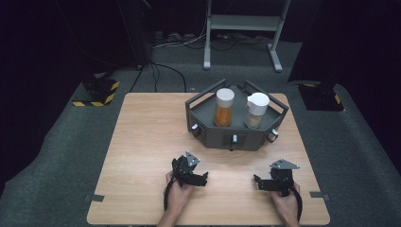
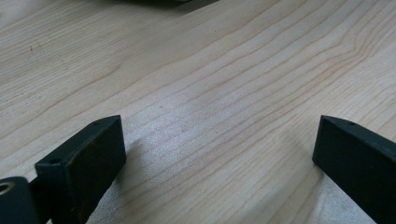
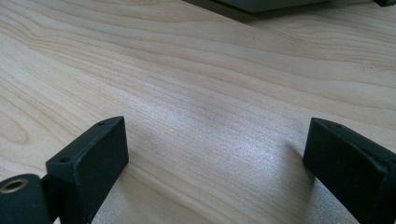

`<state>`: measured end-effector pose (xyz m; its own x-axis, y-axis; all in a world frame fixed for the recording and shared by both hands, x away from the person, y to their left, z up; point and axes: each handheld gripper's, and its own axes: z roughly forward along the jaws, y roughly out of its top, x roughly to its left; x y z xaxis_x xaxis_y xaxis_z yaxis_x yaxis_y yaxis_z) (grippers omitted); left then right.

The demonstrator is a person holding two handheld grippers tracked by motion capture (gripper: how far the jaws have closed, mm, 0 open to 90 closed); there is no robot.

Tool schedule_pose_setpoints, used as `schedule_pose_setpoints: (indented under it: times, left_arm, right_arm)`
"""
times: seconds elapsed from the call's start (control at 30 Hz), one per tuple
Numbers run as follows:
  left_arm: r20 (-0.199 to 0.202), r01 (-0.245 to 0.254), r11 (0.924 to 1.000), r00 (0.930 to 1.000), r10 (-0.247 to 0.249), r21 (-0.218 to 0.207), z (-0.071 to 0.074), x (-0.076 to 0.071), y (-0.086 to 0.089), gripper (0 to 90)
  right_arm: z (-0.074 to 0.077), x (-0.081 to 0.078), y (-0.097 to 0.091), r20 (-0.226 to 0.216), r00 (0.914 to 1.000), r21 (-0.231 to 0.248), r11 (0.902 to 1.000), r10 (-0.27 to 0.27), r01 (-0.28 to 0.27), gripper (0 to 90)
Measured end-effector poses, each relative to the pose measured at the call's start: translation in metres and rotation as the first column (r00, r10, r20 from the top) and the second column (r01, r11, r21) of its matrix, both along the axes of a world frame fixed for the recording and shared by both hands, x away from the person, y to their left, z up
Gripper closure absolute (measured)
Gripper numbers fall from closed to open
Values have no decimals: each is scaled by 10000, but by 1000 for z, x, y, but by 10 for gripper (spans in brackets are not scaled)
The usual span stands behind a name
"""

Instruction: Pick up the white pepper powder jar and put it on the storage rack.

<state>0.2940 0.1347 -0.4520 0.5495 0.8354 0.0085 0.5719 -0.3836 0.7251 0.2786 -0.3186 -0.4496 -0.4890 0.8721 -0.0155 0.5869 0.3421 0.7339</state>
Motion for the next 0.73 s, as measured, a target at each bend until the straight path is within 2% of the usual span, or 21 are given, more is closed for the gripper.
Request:
schedule_pose_setpoints:
  times: [0.73]
  left_arm:
    - [-23, -3, 10000, 10000, 3, -28, 0, 0, 0, 26]
  right_arm:
    - [0, -1, 0, 39, 10000, 3, 10000, -46, 46, 73]
